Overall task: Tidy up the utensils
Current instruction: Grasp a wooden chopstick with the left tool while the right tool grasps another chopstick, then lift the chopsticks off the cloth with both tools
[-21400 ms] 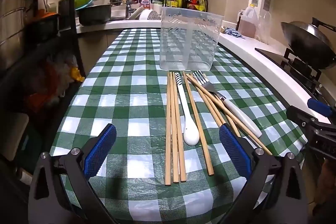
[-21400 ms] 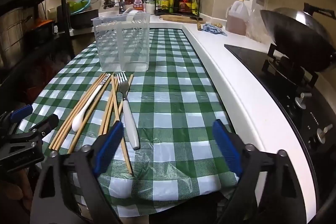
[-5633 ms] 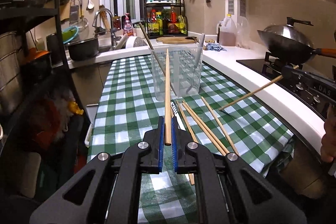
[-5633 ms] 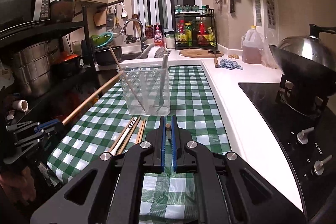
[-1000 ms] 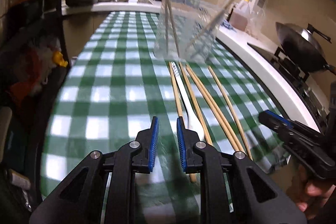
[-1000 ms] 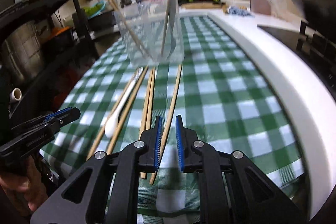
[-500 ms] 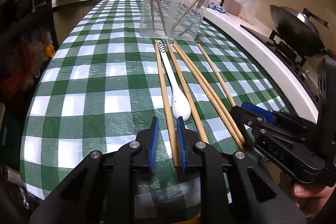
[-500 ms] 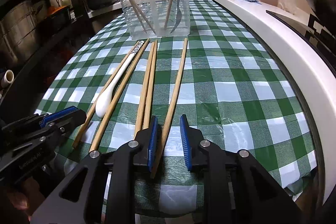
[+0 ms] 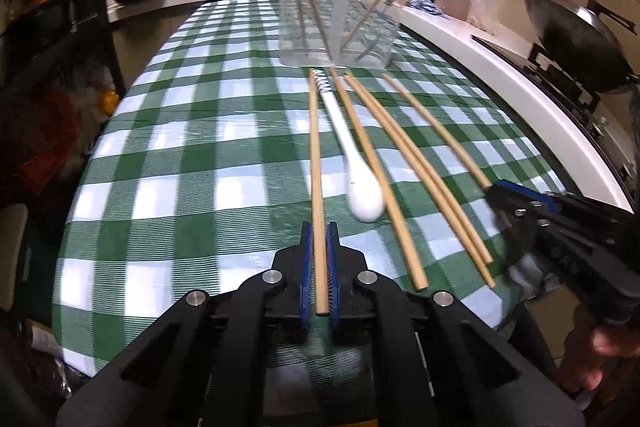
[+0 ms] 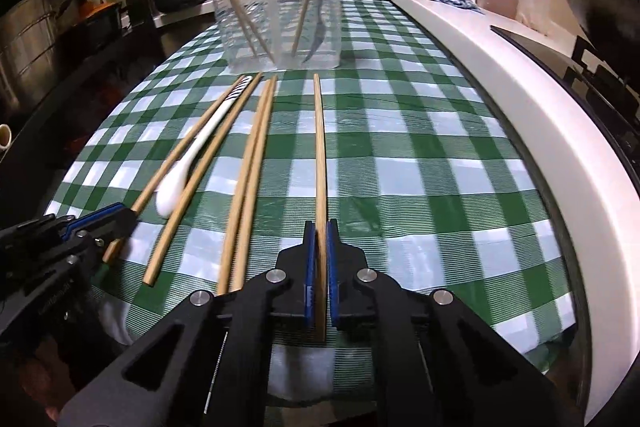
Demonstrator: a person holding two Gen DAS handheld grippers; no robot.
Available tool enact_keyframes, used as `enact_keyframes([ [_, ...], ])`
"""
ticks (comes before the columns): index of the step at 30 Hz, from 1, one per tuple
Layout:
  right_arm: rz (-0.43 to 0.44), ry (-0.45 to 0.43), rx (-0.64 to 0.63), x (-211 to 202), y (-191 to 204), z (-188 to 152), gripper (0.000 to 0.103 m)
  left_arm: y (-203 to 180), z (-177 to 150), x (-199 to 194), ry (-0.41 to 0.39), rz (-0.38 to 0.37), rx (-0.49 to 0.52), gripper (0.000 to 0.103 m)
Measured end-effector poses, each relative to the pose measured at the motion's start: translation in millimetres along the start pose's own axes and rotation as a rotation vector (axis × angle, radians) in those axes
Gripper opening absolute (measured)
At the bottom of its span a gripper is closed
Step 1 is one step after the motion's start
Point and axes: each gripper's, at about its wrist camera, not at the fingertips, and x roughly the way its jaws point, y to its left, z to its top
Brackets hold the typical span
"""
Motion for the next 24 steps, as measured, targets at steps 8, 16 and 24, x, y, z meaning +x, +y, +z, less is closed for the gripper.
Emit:
enact_keyframes([
  [8, -0.001, -0.012, 0.048, -0.8, -23.3, -3.6, 0.010, 13.8, 1.9, -5.5, -0.031, 0.049, -0.045, 0.007],
  [16, 0.016, -0.021, 0.047, -6.6, -23.1, -14.9, 0.014, 15.1, -6.5, -6.2, -0.024, 0.039, -0.053, 0.007],
  [24, 0.008, -0.037, 0.044, -9.0, -22.3, -19.0, 0.014, 13.6, -7.9, -7.4, -0.030, 0.044, -0.045, 0.007],
])
